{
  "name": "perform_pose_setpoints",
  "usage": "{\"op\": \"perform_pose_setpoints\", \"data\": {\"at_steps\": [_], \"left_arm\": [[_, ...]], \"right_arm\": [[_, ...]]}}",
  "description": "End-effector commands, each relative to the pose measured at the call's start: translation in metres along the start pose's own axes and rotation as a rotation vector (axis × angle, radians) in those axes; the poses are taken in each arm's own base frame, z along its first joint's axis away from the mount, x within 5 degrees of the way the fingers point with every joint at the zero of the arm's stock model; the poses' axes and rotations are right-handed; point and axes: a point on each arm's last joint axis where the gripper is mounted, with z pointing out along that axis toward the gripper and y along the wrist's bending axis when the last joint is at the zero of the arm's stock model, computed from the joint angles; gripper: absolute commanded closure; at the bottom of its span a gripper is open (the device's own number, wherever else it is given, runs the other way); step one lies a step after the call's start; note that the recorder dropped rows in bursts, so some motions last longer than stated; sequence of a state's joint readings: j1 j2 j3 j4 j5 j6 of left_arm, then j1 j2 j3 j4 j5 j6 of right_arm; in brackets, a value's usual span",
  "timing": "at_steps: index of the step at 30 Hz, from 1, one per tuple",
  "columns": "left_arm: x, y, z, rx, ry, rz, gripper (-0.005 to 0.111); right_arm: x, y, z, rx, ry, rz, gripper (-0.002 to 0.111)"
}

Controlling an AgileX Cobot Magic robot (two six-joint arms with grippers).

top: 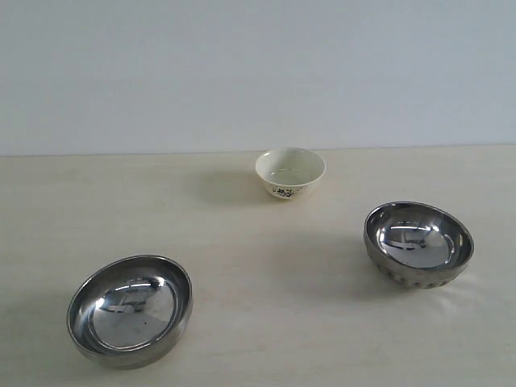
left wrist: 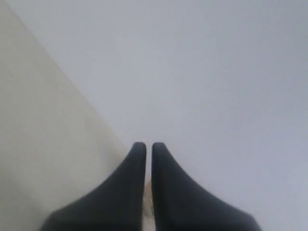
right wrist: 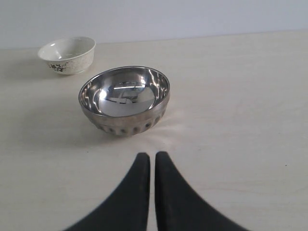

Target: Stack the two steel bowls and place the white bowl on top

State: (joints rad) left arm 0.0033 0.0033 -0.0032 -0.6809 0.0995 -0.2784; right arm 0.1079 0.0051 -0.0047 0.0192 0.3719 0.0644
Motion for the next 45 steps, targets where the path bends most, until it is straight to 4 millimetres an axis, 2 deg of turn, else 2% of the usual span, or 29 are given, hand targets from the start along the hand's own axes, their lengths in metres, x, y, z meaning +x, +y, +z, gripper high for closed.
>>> {"op": "perform_pose_setpoints", "data": {"at_steps": [1, 3, 6, 12, 16, 22, 23, 28, 32, 33, 35, 36, 38, 40, 45], "left_arm": [[-0.007, -0.002, -0.001, 0.021, -0.077, 0.005, 0.103], [-0.016, -0.014, -0.003, 0.057, -0.116, 0.050, 0.103], [-0.036, -0.043, -0.012, 0.124, -0.188, 0.244, 0.103], [-0.064, -0.108, -0.007, 0.138, 0.004, 0.397, 0.103], [-0.077, -0.141, 0.011, 0.129, 0.181, 0.588, 0.103], [-0.089, -0.169, 0.041, 0.088, 0.424, 0.650, 0.103], [-0.093, -0.173, 0.054, 0.055, 0.474, 0.679, 0.103], [-0.100, -0.164, 0.096, -0.132, 0.674, 0.764, 0.103], [-0.092, -0.149, 0.119, -0.208, 0.814, 0.757, 0.102], [-0.091, -0.146, 0.123, -0.220, 0.837, 0.752, 0.099], [-0.087, -0.138, 0.132, -0.249, 0.876, 0.750, 0.080], [-0.083, -0.133, 0.136, -0.263, 0.903, 0.742, 0.066], [-0.079, -0.127, 0.139, -0.279, 0.959, 0.736, 0.052], [-0.074, -0.119, 0.141, -0.302, 1.018, 0.730, 0.045], [-0.059, -0.099, 0.147, -0.364, 1.149, 0.683, 0.044]], "right_arm": [[0.001, 0.000, 0.000, -0.001, -0.005, 0.000, 0.108], [0.001, 0.000, 0.000, -0.001, -0.005, 0.000, 0.108], [0.001, 0.000, 0.000, -0.001, -0.005, 0.000, 0.108], [0.001, 0.000, 0.000, -0.001, -0.005, 0.000, 0.108], [0.001, 0.000, 0.000, -0.001, -0.005, 0.000, 0.108], [0.001, 0.000, 0.000, -0.001, -0.005, 0.000, 0.108], [0.001, 0.000, 0.000, -0.001, -0.005, 0.000, 0.108], [0.001, 0.000, 0.000, -0.001, -0.008, 0.000, 0.108], [0.001, 0.000, 0.000, -0.001, -0.006, 0.000, 0.108], [0.001, 0.000, 0.000, -0.001, -0.006, 0.000, 0.108], [0.001, 0.000, 0.000, -0.001, -0.006, 0.000, 0.108], [0.001, 0.000, 0.000, -0.001, -0.006, 0.000, 0.108], [0.001, 0.000, 0.000, -0.001, -0.006, 0.000, 0.108], [0.001, 0.000, 0.000, -0.001, -0.006, 0.000, 0.108], [0.001, 0.000, 0.000, -0.001, -0.006, 0.000, 0.108]]}}
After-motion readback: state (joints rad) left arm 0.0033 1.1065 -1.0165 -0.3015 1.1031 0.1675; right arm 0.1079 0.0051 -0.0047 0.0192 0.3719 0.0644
